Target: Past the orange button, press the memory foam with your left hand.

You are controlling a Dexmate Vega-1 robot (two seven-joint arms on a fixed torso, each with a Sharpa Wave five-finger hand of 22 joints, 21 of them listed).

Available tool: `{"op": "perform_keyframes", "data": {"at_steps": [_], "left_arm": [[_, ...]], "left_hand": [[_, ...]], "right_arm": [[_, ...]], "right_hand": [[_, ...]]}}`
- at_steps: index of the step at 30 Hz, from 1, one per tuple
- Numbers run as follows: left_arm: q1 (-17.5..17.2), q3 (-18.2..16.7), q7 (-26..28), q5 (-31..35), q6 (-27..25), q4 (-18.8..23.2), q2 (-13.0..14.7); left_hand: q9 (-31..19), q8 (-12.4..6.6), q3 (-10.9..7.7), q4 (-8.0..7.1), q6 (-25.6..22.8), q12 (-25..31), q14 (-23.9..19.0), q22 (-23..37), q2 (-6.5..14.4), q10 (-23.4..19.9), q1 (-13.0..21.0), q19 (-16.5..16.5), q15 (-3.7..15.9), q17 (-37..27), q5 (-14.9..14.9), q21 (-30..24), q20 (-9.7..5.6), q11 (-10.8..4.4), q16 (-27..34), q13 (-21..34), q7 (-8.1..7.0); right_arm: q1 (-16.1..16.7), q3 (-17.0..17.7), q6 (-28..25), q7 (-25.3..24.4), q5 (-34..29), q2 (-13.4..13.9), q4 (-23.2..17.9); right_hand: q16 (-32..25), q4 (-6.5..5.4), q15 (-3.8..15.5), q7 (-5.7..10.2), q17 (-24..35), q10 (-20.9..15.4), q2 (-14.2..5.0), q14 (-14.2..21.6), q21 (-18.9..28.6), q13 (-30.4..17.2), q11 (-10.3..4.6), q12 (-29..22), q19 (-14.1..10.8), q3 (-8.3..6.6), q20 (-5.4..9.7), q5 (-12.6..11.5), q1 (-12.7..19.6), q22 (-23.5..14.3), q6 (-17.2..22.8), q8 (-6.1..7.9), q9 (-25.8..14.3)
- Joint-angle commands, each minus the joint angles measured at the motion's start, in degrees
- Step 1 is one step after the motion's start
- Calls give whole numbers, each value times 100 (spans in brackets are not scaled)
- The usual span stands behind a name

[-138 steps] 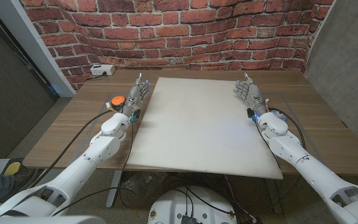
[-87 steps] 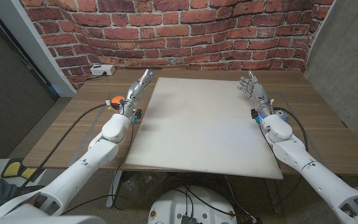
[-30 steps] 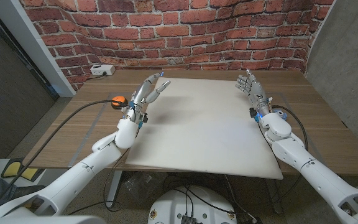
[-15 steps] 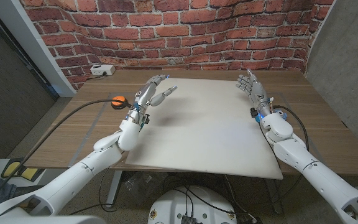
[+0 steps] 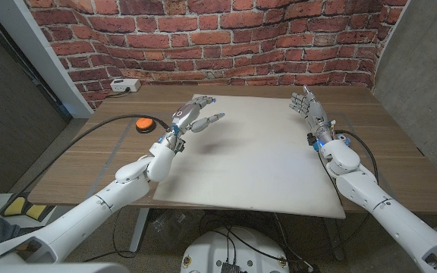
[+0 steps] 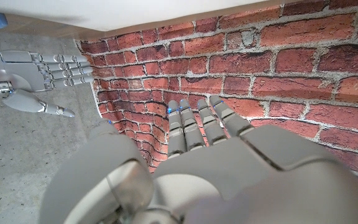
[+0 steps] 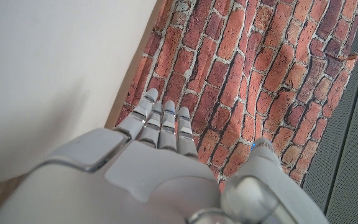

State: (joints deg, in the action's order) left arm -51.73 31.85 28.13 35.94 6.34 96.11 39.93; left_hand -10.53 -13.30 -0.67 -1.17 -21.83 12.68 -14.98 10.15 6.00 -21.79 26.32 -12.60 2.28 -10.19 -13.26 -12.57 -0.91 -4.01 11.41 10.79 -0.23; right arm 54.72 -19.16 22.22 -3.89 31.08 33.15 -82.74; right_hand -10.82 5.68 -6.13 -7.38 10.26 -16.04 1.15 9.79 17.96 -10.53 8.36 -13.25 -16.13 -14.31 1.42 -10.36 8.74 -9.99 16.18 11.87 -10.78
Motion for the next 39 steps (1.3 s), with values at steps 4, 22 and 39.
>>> {"op": "perform_keyframes", "data": {"at_steps": [4, 22, 39], "left_arm": [[99, 180, -546, 244, -527, 322, 146], [302, 447, -1298, 471, -1018, 475, 140], [449, 746, -1335, 524, -1059, 151, -83]], "left_hand": [[-29, 69, 0, 11, 28, -40, -86, 17, -8, -5, 64, -220, 165, -20, 53, -75, 217, -201, -12, 22, -192], [-33, 26, -9, 21, -188, -17, -141, 25, 18, -176, 105, -242, 185, -20, 99, -42, 248, -236, -22, 22, -174], [-36, 25, -53, 28, -283, -22, -236, 27, 98, -256, 163, -265, 161, -20, 123, -21, 155, -142, -5, 23, -121]], "right_arm": [[109, 32, -93, -113, -11, 51, -153], [62, 23, 56, -73, 29, -72, 58], [139, 87, 37, -64, 88, 4, -11]], "right_hand": [[7, 19, -31, 32, 28, -43, -47, 41, -36, -16, -9, 31, -32, 31, -35, -33, 18, -34, -9, 1, -23], [14, 43, -41, 80, 23, -64, -80, 45, -80, -19, -6, 29, -3, 11, -56, -35, 62, -36, 8, -1, -29], [18, 64, -43, 91, 21, -73, -99, 44, -109, -23, -14, 31, -5, -1, -63, -31, 97, -38, -22, -20, -32]]}}
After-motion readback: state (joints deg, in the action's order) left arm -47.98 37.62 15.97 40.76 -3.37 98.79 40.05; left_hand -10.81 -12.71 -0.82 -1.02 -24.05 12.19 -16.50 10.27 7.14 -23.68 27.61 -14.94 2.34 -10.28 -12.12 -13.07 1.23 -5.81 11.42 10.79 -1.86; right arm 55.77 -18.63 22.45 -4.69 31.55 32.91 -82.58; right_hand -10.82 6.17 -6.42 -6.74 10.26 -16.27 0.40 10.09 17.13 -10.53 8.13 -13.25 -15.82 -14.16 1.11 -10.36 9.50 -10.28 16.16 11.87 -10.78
